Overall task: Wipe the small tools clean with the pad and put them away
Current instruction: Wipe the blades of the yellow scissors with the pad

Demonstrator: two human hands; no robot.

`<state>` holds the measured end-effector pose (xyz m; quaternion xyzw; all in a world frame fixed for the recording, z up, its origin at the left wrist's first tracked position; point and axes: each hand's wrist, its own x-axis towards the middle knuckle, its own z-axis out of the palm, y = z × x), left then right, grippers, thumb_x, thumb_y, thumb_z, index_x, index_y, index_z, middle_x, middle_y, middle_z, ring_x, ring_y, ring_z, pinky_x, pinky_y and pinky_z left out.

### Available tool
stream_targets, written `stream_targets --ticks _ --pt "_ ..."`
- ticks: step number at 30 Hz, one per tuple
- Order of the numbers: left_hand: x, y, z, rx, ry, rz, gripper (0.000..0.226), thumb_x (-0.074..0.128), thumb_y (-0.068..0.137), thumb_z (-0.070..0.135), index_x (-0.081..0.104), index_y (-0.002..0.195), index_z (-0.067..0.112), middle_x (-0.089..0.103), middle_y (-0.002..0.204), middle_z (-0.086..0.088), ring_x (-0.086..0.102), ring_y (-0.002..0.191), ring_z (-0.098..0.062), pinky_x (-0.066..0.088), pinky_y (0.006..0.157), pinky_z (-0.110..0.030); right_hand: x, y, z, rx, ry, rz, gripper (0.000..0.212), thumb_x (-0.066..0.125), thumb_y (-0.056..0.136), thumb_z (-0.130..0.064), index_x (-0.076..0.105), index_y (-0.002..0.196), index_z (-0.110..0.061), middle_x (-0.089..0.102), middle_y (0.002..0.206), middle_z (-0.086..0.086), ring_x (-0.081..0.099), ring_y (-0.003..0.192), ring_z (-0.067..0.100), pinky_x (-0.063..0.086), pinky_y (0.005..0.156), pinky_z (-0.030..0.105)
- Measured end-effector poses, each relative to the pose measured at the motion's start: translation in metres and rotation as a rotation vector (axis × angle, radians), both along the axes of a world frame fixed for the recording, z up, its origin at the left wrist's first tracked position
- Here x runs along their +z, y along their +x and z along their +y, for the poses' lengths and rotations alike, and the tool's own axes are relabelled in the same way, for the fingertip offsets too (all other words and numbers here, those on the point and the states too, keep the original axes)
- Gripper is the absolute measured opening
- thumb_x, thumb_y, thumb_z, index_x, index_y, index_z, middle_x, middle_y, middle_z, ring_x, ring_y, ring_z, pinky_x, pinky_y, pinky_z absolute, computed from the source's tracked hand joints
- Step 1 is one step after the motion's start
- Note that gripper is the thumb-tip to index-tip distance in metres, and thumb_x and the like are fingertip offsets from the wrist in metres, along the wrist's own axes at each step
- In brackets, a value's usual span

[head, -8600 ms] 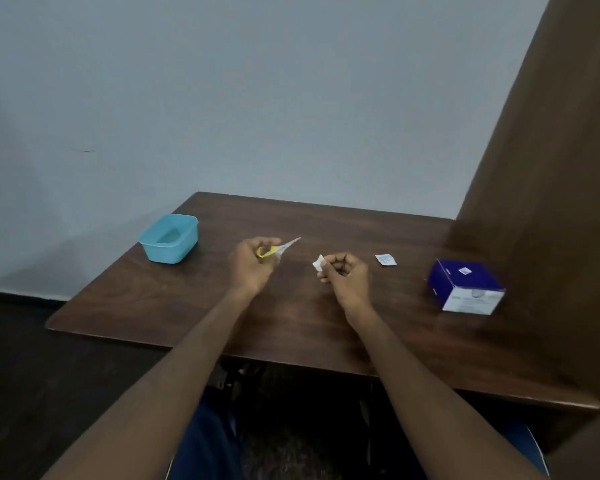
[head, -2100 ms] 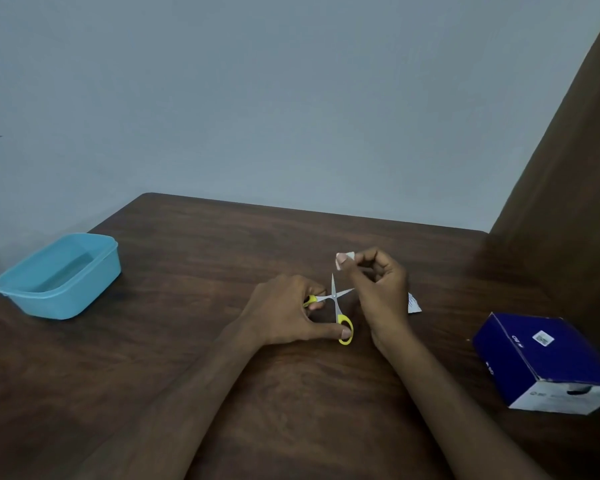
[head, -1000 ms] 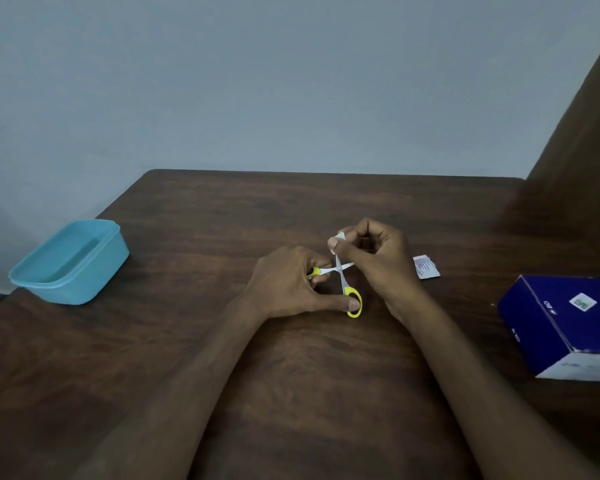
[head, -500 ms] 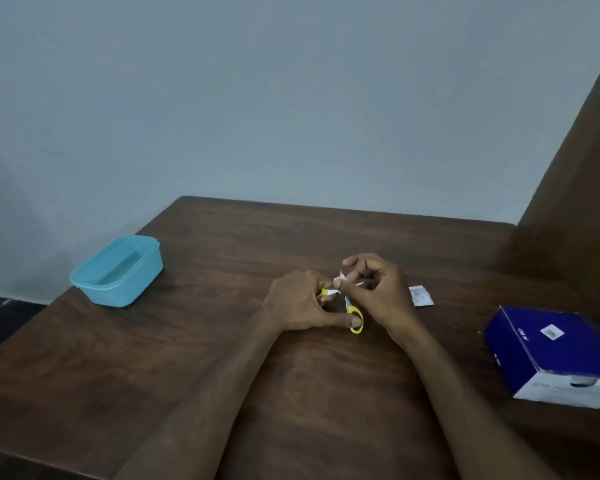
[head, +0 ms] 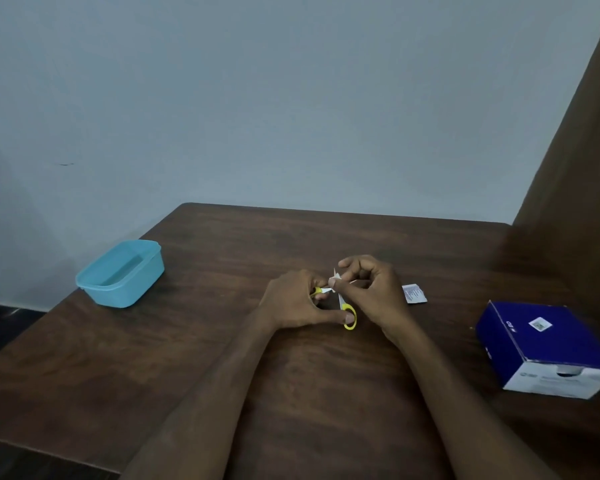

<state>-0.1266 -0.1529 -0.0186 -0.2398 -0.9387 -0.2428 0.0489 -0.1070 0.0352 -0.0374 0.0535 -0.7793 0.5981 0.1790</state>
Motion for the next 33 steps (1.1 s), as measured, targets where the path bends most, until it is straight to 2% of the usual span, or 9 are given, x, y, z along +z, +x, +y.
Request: stream_targets --ticks 5,12,16,18,20,25,27,31,33 --pt "-0.001 0.004 0.0 -0.028 -0.029 0.024 0.085 0.075 0.057 0.094 0.045 0.07 0.015 0.052 0.053 0.007 0.05 0.051 -0.01 0.039 0.057 -0.033 0.006 0.001 -0.008 -0.095 0.001 0.034 0.028 0.091 0.082 -0.021 0.066 0.072 -0.015 0.077 0.091 -0.008 0.076 0.082 0.016 0.06 0.073 0.039" --pt "-0.005 -0.002 0.002 0.054 0.07 0.048 0.093 0.073 0.055 0.097 0.045 0.075 0.01 0.048 0.055 0.007 0.046 0.053 -0.011 0.043 0.059 -0.034 0.011 -0.001 -0.002 -0.13 -0.212 0.038 0.03 0.091 0.081 -0.017 0.065 0.067 -0.025 0.077 0.091 -0.002 0.07 0.082 0.018 0.056 0.08 0.039" --pt "-0.009 -0.009 0.0 0.095 0.227 0.026 0.082 0.075 0.058 0.092 0.047 0.068 0.016 0.041 0.056 0.005 0.039 0.053 -0.01 0.037 0.056 -0.035 0.005 0.007 -0.005 -0.091 -0.012 0.079 0.033 0.093 0.079 -0.014 0.066 0.066 -0.028 0.073 0.102 -0.008 0.073 0.074 0.019 0.06 0.067 0.036" --pt "-0.01 -0.01 0.0 0.102 0.211 0.012 0.081 0.073 0.057 0.094 0.061 0.076 0.016 0.045 0.061 0.001 0.041 0.056 -0.007 0.042 0.057 -0.038 0.005 0.005 -0.005 -0.109 0.028 0.098 0.032 0.094 0.078 -0.011 0.066 0.066 -0.024 0.071 0.106 -0.003 0.071 0.065 0.015 0.057 0.056 0.03" --pt "-0.009 -0.01 0.0 0.12 0.179 0.02 0.087 0.068 0.055 0.099 0.07 0.085 0.017 0.049 0.062 0.001 0.043 0.057 -0.006 0.043 0.057 -0.037 0.006 0.002 -0.005 -0.162 0.055 0.136 0.03 0.095 0.077 -0.013 0.068 0.067 -0.021 0.071 0.104 -0.003 0.071 0.074 0.014 0.056 0.062 0.024" --pt "-0.006 -0.007 0.0 0.161 0.167 0.034 0.089 0.078 0.053 0.093 0.034 0.065 0.017 0.036 0.051 0.009 0.035 0.051 -0.011 0.031 0.056 -0.033 0.005 -0.002 0.002 -0.34 -0.051 0.195 0.026 0.09 0.082 -0.015 0.065 0.075 -0.015 0.073 0.089 -0.005 0.07 0.073 0.015 0.052 0.067 0.028" --pt "-0.005 -0.005 0.001 0.17 0.134 0.042 0.09 0.078 0.052 0.094 0.031 0.063 0.018 0.035 0.05 0.009 0.034 0.05 -0.01 0.03 0.055 -0.031 0.006 0.0 0.003 -0.334 -0.066 0.221 0.026 0.091 0.082 -0.018 0.065 0.076 -0.017 0.072 0.091 -0.004 0.069 0.073 0.016 0.053 0.068 0.03" --pt "-0.005 -0.005 0.001 0.155 0.116 0.051 0.084 0.071 0.054 0.096 0.05 0.071 0.016 0.05 0.055 0.009 0.052 0.054 -0.007 0.043 0.055 -0.032 0.001 0.001 -0.005 -0.202 0.036 0.124 0.028 0.093 0.079 -0.025 0.067 0.07 -0.024 0.069 0.104 -0.006 0.069 0.082 0.014 0.055 0.076 0.03" --pt "-0.006 -0.005 -0.001 0.118 0.127 0.061 0.07 0.067 0.057 0.095 0.064 0.076 0.028 0.062 0.062 0.01 0.063 0.064 -0.003 0.053 0.06 -0.034 0.0 0.0 -0.011 -0.179 0.075 0.072 0.028 0.093 0.08 -0.025 0.067 0.069 -0.024 0.068 0.104 -0.005 0.068 0.081 0.009 0.053 0.074 0.027"
